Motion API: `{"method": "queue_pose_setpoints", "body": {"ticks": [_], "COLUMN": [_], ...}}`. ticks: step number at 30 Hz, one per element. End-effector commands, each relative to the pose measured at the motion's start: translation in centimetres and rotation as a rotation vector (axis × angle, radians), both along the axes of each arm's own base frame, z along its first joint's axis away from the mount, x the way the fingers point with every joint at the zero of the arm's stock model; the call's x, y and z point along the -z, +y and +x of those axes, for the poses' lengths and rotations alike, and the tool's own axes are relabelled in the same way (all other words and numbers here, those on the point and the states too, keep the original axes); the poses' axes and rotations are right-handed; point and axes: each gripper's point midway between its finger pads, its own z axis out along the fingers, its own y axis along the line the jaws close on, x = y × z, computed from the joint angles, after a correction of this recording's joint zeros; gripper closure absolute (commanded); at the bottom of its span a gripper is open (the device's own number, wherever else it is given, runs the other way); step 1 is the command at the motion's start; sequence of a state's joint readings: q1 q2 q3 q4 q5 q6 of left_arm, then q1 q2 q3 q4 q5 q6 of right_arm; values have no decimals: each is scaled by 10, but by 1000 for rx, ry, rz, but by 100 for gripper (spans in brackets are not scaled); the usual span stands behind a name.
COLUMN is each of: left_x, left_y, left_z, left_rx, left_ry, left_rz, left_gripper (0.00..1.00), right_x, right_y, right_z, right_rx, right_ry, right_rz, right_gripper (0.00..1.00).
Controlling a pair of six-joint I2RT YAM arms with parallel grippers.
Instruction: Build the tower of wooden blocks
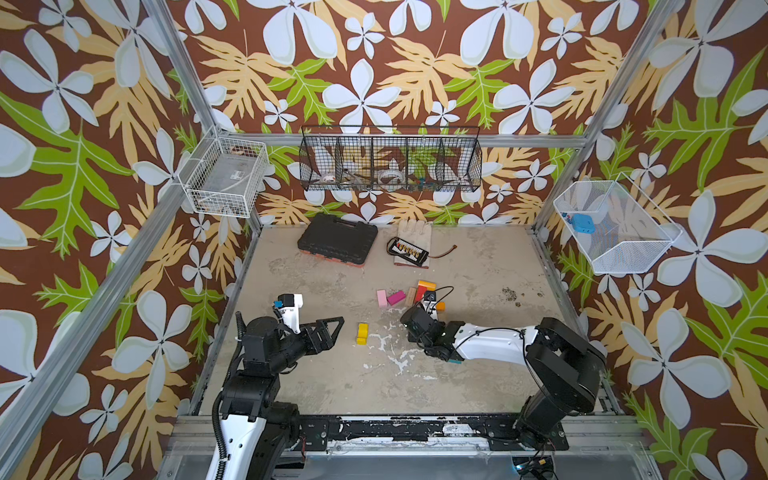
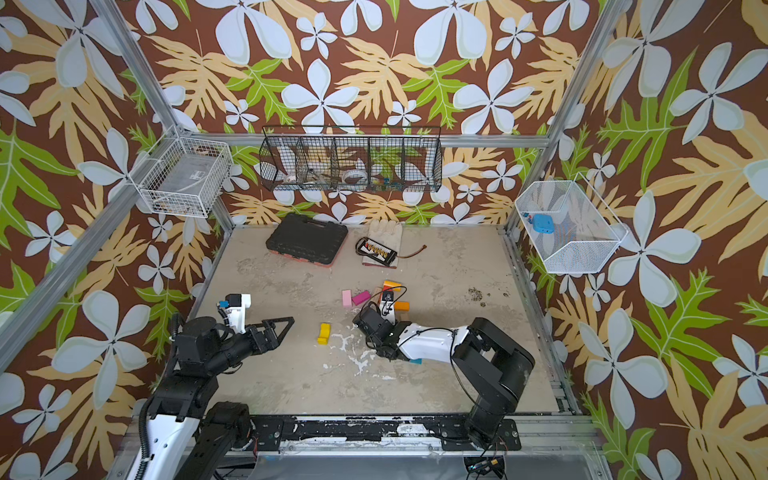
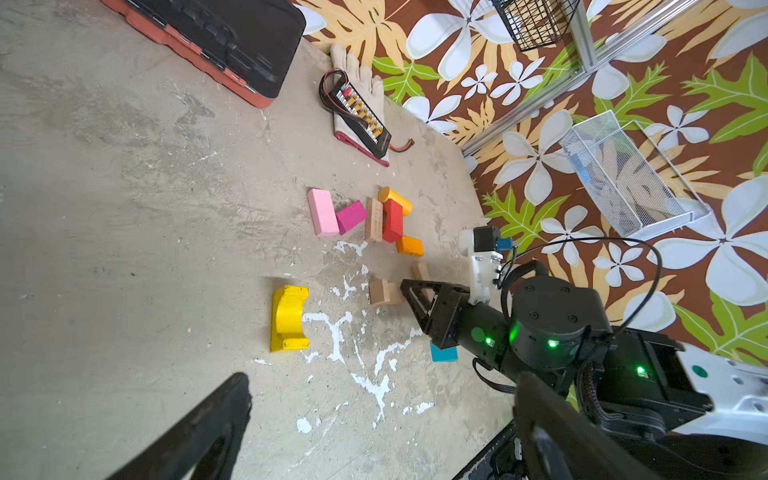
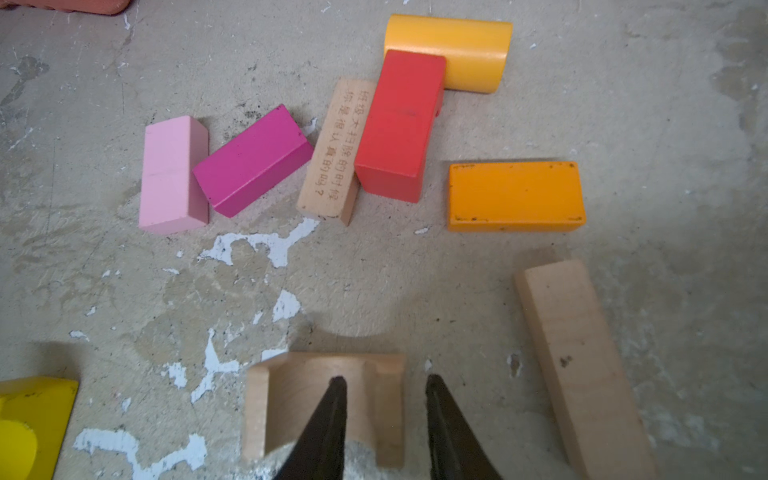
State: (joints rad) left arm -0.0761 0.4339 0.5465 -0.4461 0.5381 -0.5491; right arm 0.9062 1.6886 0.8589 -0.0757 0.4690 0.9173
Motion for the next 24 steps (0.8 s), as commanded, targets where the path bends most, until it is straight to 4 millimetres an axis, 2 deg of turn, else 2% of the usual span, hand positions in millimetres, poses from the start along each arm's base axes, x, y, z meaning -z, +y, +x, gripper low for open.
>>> {"method": "queue_pose_setpoints", "body": {"ticks": [1,4,8,12,14,17,20,24], "left_x": [-15,-20,-15,-20,-22,-16,-18,-20], "left_y": [0,0,-2,-4,-3,-3,-5,-3], "left_z": [1,-2,-1,-5,-5,-2,-4,-4], "left_rx": [-5,-3,6,24,13,16,25,12], "left_ry": [-74,-98,-77,-103,-113,-87,-95,-108], "left_rz": [-15,-20,-23,-33,-29,-29,-32,-28], "left_gripper": [0,0,0,0,0,0,0,0], "right_x": [-6,-16,-36,-54,-60,-65,-66,-57], "right_y": [-1,-3,-7,-9,-11,-16,-18,-25], "right_z": [0,0,7,21,31,48,65,85], "right_rx": [11,17,28,32,33,35,34,55], "right_ry": [-5,-25,-64,-92,-91,-74,-66,-18], "right_rz": [10,15,-2,4,2,-14,-35,-76], "right_gripper": [64,63,60,59,55,49,49,48]}}
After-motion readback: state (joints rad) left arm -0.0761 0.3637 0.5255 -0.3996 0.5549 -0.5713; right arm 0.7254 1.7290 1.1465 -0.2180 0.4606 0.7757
